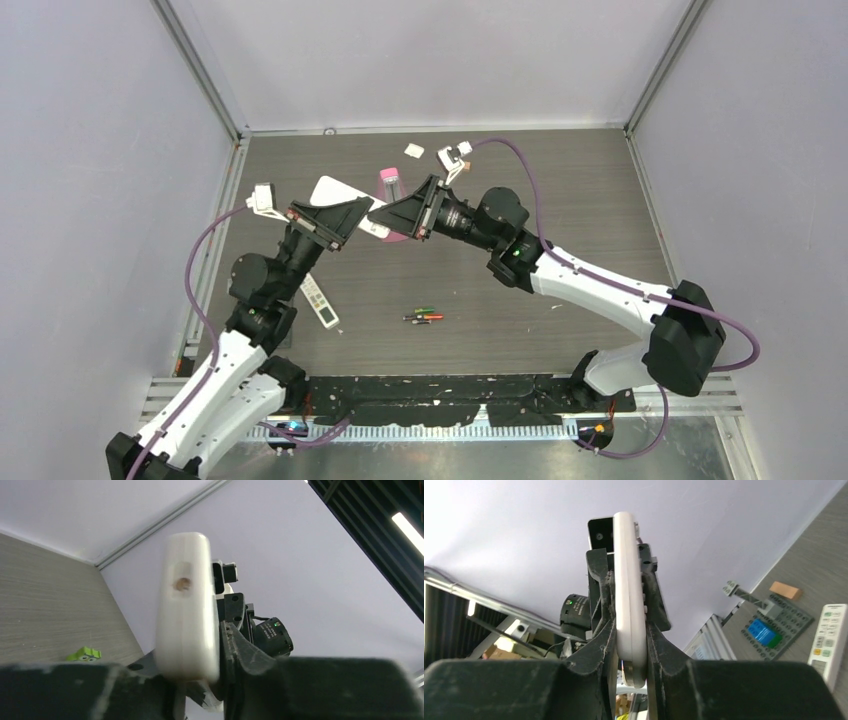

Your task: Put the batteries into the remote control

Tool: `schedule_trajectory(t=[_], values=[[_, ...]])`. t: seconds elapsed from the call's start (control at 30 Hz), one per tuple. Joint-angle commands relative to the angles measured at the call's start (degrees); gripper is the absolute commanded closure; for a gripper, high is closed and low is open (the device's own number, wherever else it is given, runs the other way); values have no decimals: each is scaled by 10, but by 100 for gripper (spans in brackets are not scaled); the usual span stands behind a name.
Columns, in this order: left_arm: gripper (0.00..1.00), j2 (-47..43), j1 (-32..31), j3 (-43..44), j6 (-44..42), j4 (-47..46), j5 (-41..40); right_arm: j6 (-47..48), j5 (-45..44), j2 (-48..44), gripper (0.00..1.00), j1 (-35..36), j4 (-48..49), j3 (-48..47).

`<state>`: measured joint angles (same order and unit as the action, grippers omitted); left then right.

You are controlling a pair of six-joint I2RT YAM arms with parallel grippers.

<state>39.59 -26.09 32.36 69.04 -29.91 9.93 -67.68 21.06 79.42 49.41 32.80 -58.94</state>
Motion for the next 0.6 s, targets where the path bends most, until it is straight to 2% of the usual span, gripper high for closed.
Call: schedule_trajectory(t=[0.0,0.07,0.1,0.27,0.33,0.47,0.57], values=[[87,-12,-10,20,-56,21,-69,10,-46,-22,95,6,-2,-26],[98,-11,-10,25,-55,27,-69,7,-43,-21,90,6,-2,-24],[100,-10,-10,28,-57,33,-69,8,-39,-22,86,5,-2,-22],[100,-12,-10,54,-86,114,-68,27,-22,-34,37,3,0,-14],[100,-15,-9,72,-111,161,-66,36,-14,-44,30,-7,-15,-11],[100,-22,-8,106,-154,268,-65,58,3,-78,28,-52,-47,26],[100,-24,-7,122,-190,332,-52,101,21,-109,28,-95,-114,48]])
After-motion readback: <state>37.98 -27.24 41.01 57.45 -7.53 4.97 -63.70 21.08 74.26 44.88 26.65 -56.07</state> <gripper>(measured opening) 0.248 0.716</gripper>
